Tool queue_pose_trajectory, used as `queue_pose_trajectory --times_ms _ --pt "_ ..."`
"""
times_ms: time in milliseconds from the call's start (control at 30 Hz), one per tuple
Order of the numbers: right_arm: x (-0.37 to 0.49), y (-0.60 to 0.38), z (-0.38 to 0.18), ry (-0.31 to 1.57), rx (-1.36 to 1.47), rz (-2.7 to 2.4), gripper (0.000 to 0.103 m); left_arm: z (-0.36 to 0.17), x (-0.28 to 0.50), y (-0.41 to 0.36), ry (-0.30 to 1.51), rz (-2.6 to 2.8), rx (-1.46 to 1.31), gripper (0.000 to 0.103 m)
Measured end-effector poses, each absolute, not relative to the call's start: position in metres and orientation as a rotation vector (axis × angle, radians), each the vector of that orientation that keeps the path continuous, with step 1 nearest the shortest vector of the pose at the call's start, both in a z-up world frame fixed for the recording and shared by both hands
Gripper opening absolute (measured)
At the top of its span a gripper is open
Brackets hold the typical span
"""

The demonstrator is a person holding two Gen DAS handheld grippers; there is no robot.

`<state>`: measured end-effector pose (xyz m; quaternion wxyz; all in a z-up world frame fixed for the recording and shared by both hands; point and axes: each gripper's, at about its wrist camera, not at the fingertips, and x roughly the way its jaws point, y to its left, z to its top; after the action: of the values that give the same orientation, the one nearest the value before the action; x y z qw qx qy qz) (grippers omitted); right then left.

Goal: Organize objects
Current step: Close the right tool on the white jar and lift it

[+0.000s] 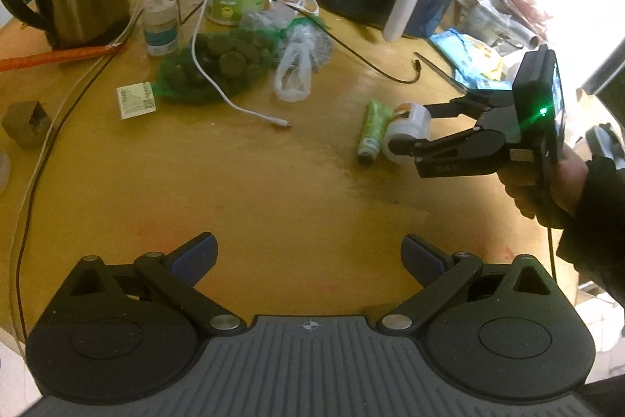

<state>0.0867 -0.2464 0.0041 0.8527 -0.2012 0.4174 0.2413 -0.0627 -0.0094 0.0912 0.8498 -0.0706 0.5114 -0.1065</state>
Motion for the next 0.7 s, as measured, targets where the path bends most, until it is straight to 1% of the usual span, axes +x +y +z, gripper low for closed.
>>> queue_pose_trajectory --times_ms 133,233,500,700 --pt "0.085 -0.242 0.004 0.87 -0.453 0.508 0.066 0.092 -0.061 -0.009 1.078 -0.226 -0.149 0.102" --pt "0.085 -0.244 0.009 0.898 -0.431 0.488 0.064 0.091 -0.058 -0.01 1.088 -0.236 -0.155 0.102" --pt "0.071 -0.255 0.014 0.992 -0.366 0.376 0.064 0.096 -0.055 -0.013 1.048 -0.266 -0.166 0.102" --pt "0.071 -0.263 0.002 1.021 -0.288 0.368 0.064 0.1 -0.052 -0.019 1.036 -0.292 -0.149 0.102"
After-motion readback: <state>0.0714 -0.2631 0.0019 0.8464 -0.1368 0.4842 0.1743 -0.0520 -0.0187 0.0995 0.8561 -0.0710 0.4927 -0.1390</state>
